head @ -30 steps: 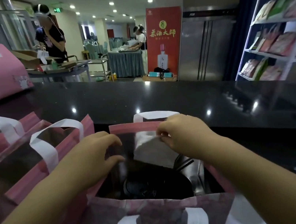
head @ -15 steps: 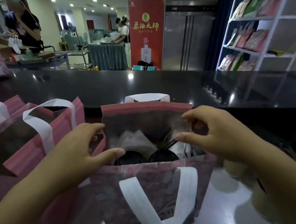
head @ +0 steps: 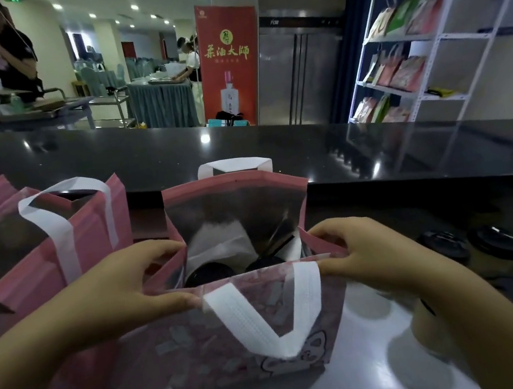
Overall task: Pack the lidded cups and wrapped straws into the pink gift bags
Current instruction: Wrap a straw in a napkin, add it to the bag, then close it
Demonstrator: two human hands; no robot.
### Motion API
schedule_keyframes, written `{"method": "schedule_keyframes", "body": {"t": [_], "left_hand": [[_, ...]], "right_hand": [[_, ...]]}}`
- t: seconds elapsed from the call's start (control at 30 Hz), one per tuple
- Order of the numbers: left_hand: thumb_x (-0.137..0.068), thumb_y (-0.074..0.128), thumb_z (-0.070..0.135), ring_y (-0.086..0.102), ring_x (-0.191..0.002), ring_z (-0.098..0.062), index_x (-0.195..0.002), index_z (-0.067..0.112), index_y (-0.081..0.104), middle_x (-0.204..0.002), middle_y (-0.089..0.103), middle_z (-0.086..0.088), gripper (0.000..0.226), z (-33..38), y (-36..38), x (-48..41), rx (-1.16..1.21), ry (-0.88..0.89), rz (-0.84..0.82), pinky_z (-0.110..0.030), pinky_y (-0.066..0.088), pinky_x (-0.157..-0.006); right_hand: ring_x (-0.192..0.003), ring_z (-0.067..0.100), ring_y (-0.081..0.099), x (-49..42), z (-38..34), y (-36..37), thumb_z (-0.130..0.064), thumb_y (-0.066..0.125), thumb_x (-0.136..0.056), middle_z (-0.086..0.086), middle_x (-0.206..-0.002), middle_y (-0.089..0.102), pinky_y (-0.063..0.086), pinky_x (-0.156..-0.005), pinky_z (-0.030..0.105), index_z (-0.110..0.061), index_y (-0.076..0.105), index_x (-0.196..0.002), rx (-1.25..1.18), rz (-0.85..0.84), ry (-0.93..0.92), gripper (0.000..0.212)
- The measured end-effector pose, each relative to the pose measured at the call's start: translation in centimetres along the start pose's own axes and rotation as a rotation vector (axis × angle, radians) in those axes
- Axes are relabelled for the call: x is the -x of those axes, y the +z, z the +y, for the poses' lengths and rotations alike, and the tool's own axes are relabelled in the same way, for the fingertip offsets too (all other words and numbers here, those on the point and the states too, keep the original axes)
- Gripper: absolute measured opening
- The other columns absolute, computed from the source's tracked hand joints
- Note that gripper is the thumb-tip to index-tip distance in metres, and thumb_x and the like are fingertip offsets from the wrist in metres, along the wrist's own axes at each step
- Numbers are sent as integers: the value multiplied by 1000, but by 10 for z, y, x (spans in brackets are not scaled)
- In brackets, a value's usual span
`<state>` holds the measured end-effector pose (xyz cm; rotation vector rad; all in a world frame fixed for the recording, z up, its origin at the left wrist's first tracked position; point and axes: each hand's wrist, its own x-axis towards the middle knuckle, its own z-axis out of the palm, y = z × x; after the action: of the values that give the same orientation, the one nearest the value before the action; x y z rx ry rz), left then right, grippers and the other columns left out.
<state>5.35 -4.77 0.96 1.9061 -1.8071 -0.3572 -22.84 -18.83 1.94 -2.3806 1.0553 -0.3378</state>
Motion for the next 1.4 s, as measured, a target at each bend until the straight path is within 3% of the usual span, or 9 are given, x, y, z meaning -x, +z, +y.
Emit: {"method": "schedule_keyframes", "body": {"t": [0.17,0.3,0.5,0.57,0.7,0.9,1.13,1.3,1.4], "left_hand": [[-72,71,37,53,-86,16,-110,36,58,-98,59,25,39,3,7,-12,-36,35,74,-3,41,-66],[-80,67,24,52,-82,12,-106,34,62,-90,56,28,28,8,17,-18,-80,49,121,-5,38,-64],[-78,65,36,16,-116,-14,-108,41,55,-126,24,17,31,5,23,-16,-342,98,185,-33,30,-100],[-76,62,44,8,-126,-16,-108,46,53,-137,10,29,34,4,16,-19,-417,145,140,-43,18,-107],[-81,52,53,11,-132,-2,-124,49,43,-127,18,42,44,-1,5,-32,-491,197,20,-29,4,-101],[-79,59,49,35,-100,-1,-111,43,56,-104,42,23,33,-5,-1,-36,-445,276,42,-25,29,-99],[-78,62,41,52,-86,-6,-114,42,50,-106,40,18,38,0,-2,-36,-410,184,78,-21,45,-72],[-68,73,37,52,-69,-10,-133,39,23,-104,27,12,82,0,5,-40,-394,115,182,-22,44,-56],[-67,76,38,53,-74,-8,-145,28,5,-117,21,7,106,-2,9,-43,-390,36,191,-17,45,-65]], "right_hand": [[-83,5,63,-4,-7,2,-34,70,-81,-13,-90,67,57,-75,34,-32,67,-96,2,35,-9,15],[-85,3,59,-5,-10,11,-25,67,-84,-16,-91,63,55,-78,32,-31,67,-93,86,83,-42,11],[-114,15,15,-5,-3,14,-48,65,-78,-15,-126,21,23,-101,35,-41,61,-93,412,193,-149,17],[-121,16,9,-7,-4,9,-52,63,-77,-19,-137,14,15,-98,37,-42,58,-93,498,167,-192,20],[-128,9,15,-15,-4,0,-57,55,-82,-24,-133,37,11,-95,37,-43,56,-105,584,88,-243,27],[-103,3,39,-17,2,-5,-61,50,-84,-20,-103,46,6,-96,34,-44,56,-108,585,99,-235,31],[-82,10,32,-18,1,-1,-46,57,-83,-16,-102,40,17,-78,26,-39,41,-120,547,197,-195,40],[-81,16,54,-23,-2,9,-28,70,-79,-6,-115,33,52,-74,31,-28,22,-140,409,258,-179,78],[-82,16,56,-27,0,12,-23,71,-80,-4,-120,23,56,-73,32,-20,17,-146,366,291,-83,86]]}}
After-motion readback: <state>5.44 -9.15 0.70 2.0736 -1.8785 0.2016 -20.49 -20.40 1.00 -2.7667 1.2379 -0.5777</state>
